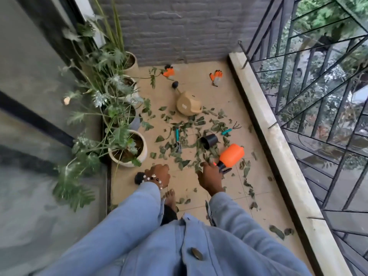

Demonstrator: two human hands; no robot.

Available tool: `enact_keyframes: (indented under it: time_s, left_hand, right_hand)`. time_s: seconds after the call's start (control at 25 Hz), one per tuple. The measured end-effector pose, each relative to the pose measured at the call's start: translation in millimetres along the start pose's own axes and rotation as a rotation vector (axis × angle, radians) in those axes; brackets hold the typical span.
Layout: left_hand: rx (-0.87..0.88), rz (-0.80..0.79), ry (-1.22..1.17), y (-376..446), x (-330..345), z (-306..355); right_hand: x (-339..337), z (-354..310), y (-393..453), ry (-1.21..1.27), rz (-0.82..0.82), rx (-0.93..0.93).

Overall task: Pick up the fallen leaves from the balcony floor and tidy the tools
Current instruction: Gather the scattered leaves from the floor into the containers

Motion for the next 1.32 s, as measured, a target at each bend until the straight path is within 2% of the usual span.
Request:
enact_keyframes:
  time_s: [0.24, 0.36, 0.68, 0.92, 1.08, 1.32]
  left_hand:
    - [0.069, 0.062, 0.078, 74.5, -129.2, 13.4]
    - [0.079, 0.068, 0.096, 94.6, -155.3, 19.7]
    - [0.066, 0.002, -0.086, 164.7, -215.6, 10.8]
    - [-0.139, 0.031, -0.369, 225.1, -272.7, 8.0]
    - [-0.208, 0.070, -0.446, 253.4, -299.6, 3.9]
    - [-0.280, 0.095, -0.520, 278.9, -323.9, -9.5]
  right_hand:
    - [-85.2, -27.8, 75.7, 0.106, 0.090, 0.059]
    - [-102.1, -33.2, 99.6, 0.133, 0.077, 0.074]
    - [-168.9, -46.0, 203.9, 0.112, 0.045, 0.013]
    - [-252.7, -60.3, 317.7, -0.010, -0.117, -0.100]
    - [-297.3, -77.9, 385.9, -0.036, -0.136, -0.136]
    - [-314.9, -108.4, 430.5, -0.045, -0.188, -0.185]
Point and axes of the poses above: each hand's wrist, its own y-axis towards the middle knuckle, its own x-axis out of the palm, z = x × y, the point moved 3 cm from there along y, towards the middle knuckle, and after that the axes turned 13 degrees about -z, right-handed, at the moved point
